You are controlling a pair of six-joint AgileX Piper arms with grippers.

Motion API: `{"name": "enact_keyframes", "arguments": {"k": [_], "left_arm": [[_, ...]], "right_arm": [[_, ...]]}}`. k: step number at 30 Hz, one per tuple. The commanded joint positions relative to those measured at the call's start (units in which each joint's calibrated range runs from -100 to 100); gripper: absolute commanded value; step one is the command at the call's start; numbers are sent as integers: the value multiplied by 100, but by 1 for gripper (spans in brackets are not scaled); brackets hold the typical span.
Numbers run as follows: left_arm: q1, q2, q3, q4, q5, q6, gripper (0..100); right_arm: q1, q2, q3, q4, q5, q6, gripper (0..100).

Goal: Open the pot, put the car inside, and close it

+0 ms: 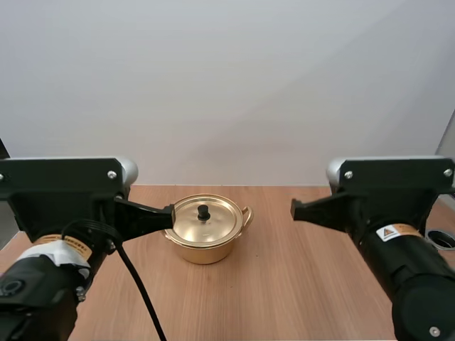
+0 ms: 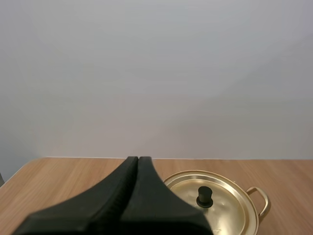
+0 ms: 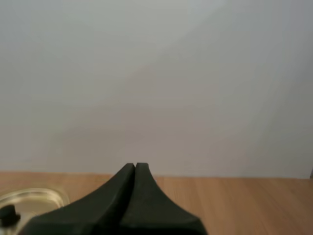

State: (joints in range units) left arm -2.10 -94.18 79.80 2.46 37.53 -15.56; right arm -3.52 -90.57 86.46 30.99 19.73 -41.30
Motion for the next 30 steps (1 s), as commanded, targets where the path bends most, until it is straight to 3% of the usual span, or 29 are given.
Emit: {"name": "enact_keyframes", "arguments": {"k": [1, 11, 17, 25, 30], "left_arm": [[1, -68, 732, 9, -793, 189, 0], [1, -582, 1665, 9, -814, 57, 0], [6, -582, 1759, 9, -516, 72, 0], [168, -582, 1759, 9, -418, -57, 0], [166, -582, 1759, 9, -418, -67, 0]], "right_arm": [[-1, -8, 445, 1, -14, -377, 0], [91, -269, 1216, 94, 96, -452, 0], [116, -647, 1291, 174, 1112, -452, 0], [116, -943, 1320, 174, 2057, -391, 0], [116, -943, 1320, 174, 1989, -295, 0]]}}
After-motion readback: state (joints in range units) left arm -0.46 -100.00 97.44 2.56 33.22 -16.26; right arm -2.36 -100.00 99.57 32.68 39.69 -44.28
